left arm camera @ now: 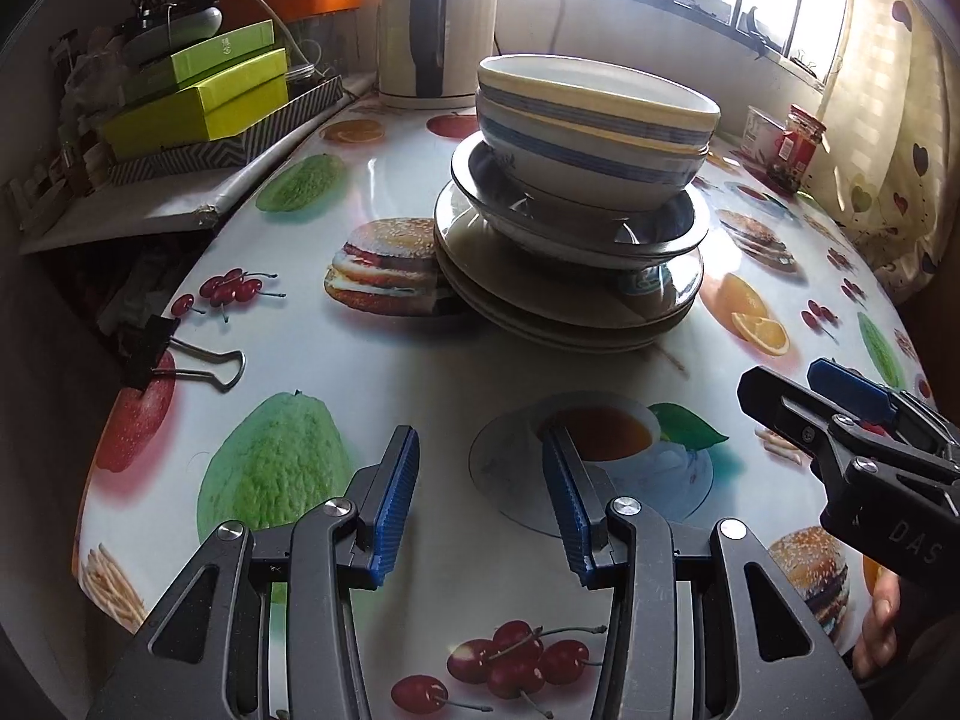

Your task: Organize plates and bowls

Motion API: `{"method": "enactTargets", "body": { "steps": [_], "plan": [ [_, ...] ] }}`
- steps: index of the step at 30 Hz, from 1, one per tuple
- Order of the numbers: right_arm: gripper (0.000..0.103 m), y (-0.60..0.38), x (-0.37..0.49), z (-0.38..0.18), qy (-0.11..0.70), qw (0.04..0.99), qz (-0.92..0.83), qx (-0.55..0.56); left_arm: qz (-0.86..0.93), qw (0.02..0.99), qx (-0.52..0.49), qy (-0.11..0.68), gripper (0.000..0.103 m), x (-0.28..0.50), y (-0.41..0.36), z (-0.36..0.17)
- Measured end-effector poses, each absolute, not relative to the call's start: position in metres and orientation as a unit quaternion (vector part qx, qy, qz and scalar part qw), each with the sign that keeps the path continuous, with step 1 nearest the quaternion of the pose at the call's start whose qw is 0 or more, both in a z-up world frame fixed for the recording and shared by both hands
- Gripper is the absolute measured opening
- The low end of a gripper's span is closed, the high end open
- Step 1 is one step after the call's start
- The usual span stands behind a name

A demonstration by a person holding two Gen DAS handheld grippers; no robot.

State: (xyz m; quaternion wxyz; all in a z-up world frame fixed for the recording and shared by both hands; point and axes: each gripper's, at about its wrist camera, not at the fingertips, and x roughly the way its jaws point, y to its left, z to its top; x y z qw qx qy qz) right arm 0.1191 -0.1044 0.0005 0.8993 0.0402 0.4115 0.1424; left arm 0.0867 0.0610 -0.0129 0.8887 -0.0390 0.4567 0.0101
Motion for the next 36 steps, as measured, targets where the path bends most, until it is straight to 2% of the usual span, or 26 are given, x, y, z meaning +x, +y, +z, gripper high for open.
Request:
{"method": "enactTargets", "body": {
  "steps": [16,23,36],
  "plan": [
    [0.078,-0.095,0.121,-0.024,0.453,0.884,0.117,0.005,0.028,0.88,-0.02,0.473,0.044,0.09,0.055,-0.023],
    [0.084,-0.092,0.12,-0.026,0.454,0.884,0.113,-0.002,0.029,0.881,-0.021,0.472,0.044,0.09,0.056,-0.023],
    [0.085,-0.09,0.118,-0.027,0.452,0.885,0.109,-0.013,0.03,0.882,-0.021,0.471,0.045,0.091,0.055,-0.022]
  ]
}}
